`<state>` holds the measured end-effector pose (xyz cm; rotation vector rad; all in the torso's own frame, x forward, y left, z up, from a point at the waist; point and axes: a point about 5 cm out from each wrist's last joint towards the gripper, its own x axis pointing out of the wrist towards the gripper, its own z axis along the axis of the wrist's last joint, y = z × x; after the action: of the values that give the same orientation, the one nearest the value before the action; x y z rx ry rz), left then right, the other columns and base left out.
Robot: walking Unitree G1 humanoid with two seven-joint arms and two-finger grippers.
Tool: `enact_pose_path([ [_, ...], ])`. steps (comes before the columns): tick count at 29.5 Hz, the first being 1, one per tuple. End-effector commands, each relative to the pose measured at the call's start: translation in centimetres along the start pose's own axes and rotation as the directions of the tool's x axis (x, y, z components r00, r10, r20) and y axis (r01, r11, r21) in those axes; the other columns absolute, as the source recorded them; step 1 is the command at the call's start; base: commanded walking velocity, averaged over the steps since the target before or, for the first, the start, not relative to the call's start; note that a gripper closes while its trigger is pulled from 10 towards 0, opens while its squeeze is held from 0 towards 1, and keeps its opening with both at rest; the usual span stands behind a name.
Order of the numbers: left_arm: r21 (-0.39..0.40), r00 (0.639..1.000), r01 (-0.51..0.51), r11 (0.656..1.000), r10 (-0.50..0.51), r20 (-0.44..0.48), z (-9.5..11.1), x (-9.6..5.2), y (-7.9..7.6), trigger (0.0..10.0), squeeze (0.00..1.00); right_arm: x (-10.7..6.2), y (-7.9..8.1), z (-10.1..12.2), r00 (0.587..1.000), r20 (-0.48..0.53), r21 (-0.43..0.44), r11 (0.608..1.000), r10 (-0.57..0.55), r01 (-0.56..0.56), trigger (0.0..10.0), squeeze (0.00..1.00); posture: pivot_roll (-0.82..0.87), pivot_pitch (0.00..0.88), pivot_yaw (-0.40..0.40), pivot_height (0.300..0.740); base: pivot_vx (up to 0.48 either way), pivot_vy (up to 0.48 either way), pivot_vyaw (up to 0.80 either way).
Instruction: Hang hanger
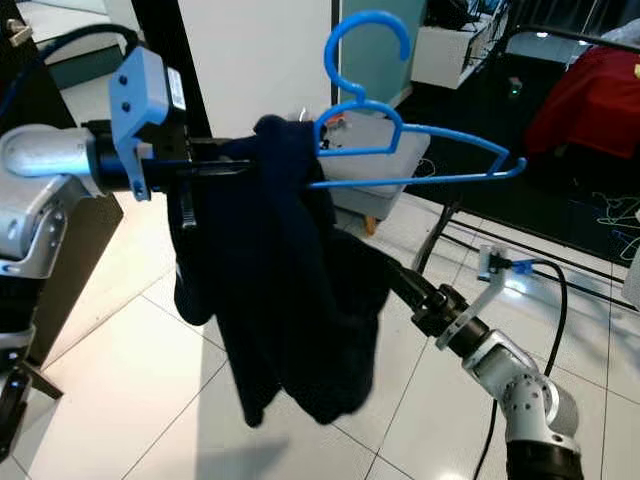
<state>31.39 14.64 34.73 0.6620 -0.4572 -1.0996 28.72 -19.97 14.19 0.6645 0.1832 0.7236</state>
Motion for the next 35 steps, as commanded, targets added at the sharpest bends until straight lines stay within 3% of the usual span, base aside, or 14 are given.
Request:
enact_pose_path([
  [1, 0.014, 0.999, -0.021, 1.000, 0.020, 0.046, 0.8, 0.2, 0.0, 10.0, 0.00, -0.1, -0.2, -0.9, 0.995, -0.086, -0.018, 0.999, -0.040, 0.039, 10.0, 0.00, 0.01, 0.067, 0.001, 0.740, 0.000, 0.000, 0.00],
  [14, 0.014, 0.998, -0.021, 1.000, 0.020, 0.064, 1.0, 1.3, -0.5, 10.0, 0.00, 0.4, -1.2, -0.5, 0.969, -0.168, -0.017, 0.984, -0.180, 0.179, 10.0, 0.00, 0.01, 0.077, 0.010, 0.740, 0.000, 0.000, 0.00],
  [15, 0.010, 0.997, -0.034, 0.999, 0.033, 0.073, 1.2, 1.3, -0.3, 10.0, 0.00, 0.2, -1.7, -0.4, 0.964, -0.164, -0.004, 0.977, -0.210, 0.212, 0.0, 0.00, 0.02, 0.082, 0.007, 0.740, 0.000, 0.000, 0.00],
  [20, 0.009, 0.995, -0.066, 0.998, 0.065, 0.077, 1.5, 1.2, 0.1, 10.0, 0.00, -0.2, -2.5, 0.0, 0.956, -0.151, 0.041, 0.965, -0.251, 0.259, 0.0, 0.00, 0.02, 0.083, 0.007, 0.740, 0.000, 0.000, 0.00],
  [32, 0.000, 0.990, -0.114, 0.994, 0.113, 0.089, 1.4, 1.3, 0.4, 10.0, 0.00, 0.0, -2.3, 0.9, 0.970, -0.088, 0.082, 0.969, -0.225, 0.232, 0.0, 0.00, 0.02, 0.089, 0.004, 0.740, 0.000, 0.000, 0.00],
  [35, 0.013, 0.994, -0.093, 0.996, 0.092, 0.054, 0.3, 1.3, -0.2, 10.0, 0.00, -0.5, -1.9, 4.6, 0.969, 0.134, 0.017, 0.978, -0.209, 0.209, 0.0, 0.00, 0.01, 0.090, 0.005, 0.740, 0.000, 0.000, 0.00],
])
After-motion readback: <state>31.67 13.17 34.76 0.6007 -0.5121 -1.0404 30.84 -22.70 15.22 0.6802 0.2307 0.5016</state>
